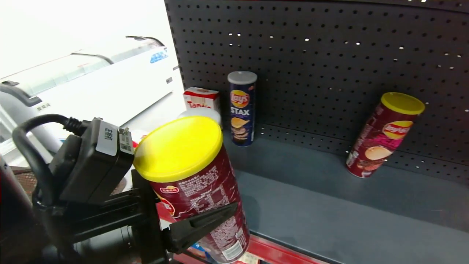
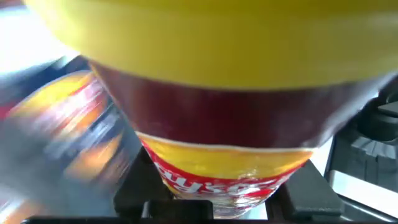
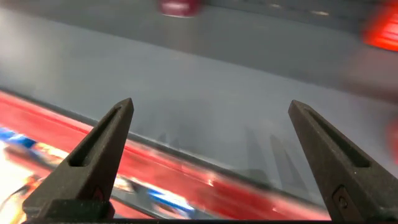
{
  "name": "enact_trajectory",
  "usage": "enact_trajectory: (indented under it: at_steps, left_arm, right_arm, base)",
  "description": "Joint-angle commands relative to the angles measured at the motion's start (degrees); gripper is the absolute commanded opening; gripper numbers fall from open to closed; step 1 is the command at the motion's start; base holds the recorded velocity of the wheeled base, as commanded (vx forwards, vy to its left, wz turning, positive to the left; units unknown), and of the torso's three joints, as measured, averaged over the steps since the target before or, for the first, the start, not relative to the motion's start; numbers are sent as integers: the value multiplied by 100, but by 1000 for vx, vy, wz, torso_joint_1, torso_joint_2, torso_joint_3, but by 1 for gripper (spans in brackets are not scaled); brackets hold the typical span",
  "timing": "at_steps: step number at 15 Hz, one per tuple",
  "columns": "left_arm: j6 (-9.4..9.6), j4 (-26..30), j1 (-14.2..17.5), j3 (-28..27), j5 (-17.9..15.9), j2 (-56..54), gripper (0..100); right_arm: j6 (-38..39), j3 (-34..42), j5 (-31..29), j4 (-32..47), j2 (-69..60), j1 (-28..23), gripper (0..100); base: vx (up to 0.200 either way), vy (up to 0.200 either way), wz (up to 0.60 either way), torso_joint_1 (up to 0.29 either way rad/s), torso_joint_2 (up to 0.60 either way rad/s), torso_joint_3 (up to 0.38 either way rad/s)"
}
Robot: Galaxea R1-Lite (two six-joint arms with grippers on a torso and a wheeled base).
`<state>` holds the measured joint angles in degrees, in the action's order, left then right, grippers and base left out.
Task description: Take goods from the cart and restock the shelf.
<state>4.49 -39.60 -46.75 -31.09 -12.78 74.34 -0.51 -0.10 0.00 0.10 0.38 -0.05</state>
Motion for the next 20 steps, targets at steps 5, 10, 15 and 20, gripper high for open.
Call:
enact_trajectory:
  at_steps: [5,10,15,20]
  left_arm:
    - [0,-4,43,-3,-6,90,0]
    - [-9,-4,61,41,-6,46,0]
    - [-18,-4,70,59,-6,37,0]
    - [-18,-4,78,76,3,28,0]
  right_arm:
    - [-2,1,-9,-1,6,5,100]
    - [-2,1,0,-1,6,-4,100]
    - [-2,1,-9,-1,6,-4,100]
    - [-2,1,0,-1,6,5,100]
  base:
    - [0,0,-360,-1,2,4]
    - [0,0,0,0,0,0]
    - [0,0,-240,2,2,0]
    - [0,0,0,0,0,0]
